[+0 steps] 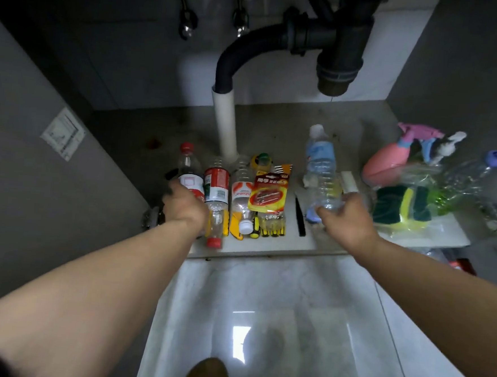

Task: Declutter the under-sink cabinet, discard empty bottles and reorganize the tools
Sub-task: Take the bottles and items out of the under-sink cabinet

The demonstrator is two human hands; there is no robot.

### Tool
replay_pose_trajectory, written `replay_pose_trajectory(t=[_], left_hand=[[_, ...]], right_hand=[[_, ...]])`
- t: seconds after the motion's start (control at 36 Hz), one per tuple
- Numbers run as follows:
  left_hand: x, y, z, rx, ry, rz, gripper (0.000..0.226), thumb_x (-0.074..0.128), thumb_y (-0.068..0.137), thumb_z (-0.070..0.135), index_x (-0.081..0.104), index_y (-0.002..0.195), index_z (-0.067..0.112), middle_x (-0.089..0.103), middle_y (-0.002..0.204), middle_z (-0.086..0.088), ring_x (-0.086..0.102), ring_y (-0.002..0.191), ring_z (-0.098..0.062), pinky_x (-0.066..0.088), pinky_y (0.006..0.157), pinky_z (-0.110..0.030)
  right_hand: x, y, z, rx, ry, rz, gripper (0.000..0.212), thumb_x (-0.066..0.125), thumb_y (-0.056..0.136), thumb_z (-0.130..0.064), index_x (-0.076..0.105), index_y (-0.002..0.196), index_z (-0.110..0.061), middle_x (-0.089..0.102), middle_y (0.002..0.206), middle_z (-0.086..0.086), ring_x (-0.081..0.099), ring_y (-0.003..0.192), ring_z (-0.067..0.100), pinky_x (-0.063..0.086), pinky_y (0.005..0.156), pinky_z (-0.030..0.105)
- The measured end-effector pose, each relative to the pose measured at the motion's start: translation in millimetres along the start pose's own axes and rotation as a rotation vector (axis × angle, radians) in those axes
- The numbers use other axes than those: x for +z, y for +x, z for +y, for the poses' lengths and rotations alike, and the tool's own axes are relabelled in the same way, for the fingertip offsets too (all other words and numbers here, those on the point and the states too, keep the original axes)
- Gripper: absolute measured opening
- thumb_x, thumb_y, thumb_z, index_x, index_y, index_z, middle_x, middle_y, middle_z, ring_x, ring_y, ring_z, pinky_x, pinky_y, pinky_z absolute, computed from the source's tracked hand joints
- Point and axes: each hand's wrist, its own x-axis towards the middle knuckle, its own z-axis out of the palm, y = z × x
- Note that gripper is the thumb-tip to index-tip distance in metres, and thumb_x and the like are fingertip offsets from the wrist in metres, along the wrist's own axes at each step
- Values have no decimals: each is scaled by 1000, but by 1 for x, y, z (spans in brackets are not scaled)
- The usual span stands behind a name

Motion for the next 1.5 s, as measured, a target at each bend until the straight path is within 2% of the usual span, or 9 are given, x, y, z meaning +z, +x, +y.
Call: replay_pose_trajectory(t=[0.22, 0.42, 0.83, 1.03, 1.11, 1.19, 1.33, 1.42, 1.5], left_hand=[[-33, -65, 52, 224, -124, -158, 56, 75, 89, 22, 47, 137, 16, 62, 128, -13, 62, 115, -34, 50, 93, -39], [-48, -151, 81, 375, -207, -577, 53, 83, 80, 11, 60, 128, 17, 71, 115, -7, 71, 100, -25, 59, 92, -45], [39, -306, 78, 40, -450, -1399, 62, 83, 75, 16, 57, 131, 23, 71, 123, -16, 68, 111, -31, 51, 102, -56], [82, -330, 72, -72, -502, -1338, 55, 84, 74, 23, 63, 124, 9, 71, 121, -22, 71, 100, -32, 59, 91, -49], [96, -325, 68, -138, -558, -1302, 53, 80, 77, 24, 61, 125, 10, 73, 115, -20, 74, 94, -30, 61, 79, -44], [111, -325, 65, -146, -488, -1245, 46, 76, 84, 20, 60, 125, 7, 73, 110, -22, 74, 88, -29, 61, 75, -41], [145, -320, 59, -6, -366, -1107, 47, 80, 84, 17, 59, 125, 14, 75, 106, -16, 74, 91, -28, 63, 76, -46], [157, -304, 54, 129, -242, -1059, 51, 84, 80, 21, 59, 126, 19, 73, 113, -11, 71, 105, -30, 58, 94, -49], [161, -284, 44, 225, -102, -1036, 50, 84, 79, 23, 59, 122, 25, 72, 110, -2, 71, 99, -19, 59, 78, -30]], right_hand=[[-114, -41, -6, -10, 422, 70, 52, 73, 56, -56, 65, 99, -28, 72, 96, -4, 73, 92, 22, 61, 85, 51], [-202, -89, 20, -12, 677, 52, 22, 70, 79, -26, 68, 100, -19, 70, 93, 0, 69, 88, 17, 60, 79, 39], [-220, -138, 86, 186, 810, 77, 47, 77, 84, -45, 54, 107, -11, 63, 94, 8, 64, 80, 17, 63, 77, 40], [-188, -148, 133, 260, 820, -116, 26, 68, 93, -28, 65, 106, -7, 70, 98, 16, 68, 86, 28, 54, 76, 39], [-184, -153, 160, 294, 675, -407, 68, 74, 86, -33, 41, 145, -47, 59, 131, -1, 63, 115, 26, 58, 86, 42], [-178, -155, 187, 372, 661, -602, 98, 81, 76, -34, 18, 141, -70, 59, 132, -2, 69, 109, 34, 57, 90, 50], [-149, -137, 223, 414, 357, -322, 80, 79, 77, -35, 32, 140, -23, 59, 118, 1, 70, 86, 19, 56, 59, 29], [-130, -114, 246, 453, 175, -175, 77, 81, 78, -33, 31, 132, -8, 57, 122, 11, 61, 108, 27, 56, 87, 38], [-117, -92, 263, 443, 127, -77, 79, 85, 73, -25, 35, 131, -7, 49, 128, 16, 56, 114, 30, 53, 95, 39]])
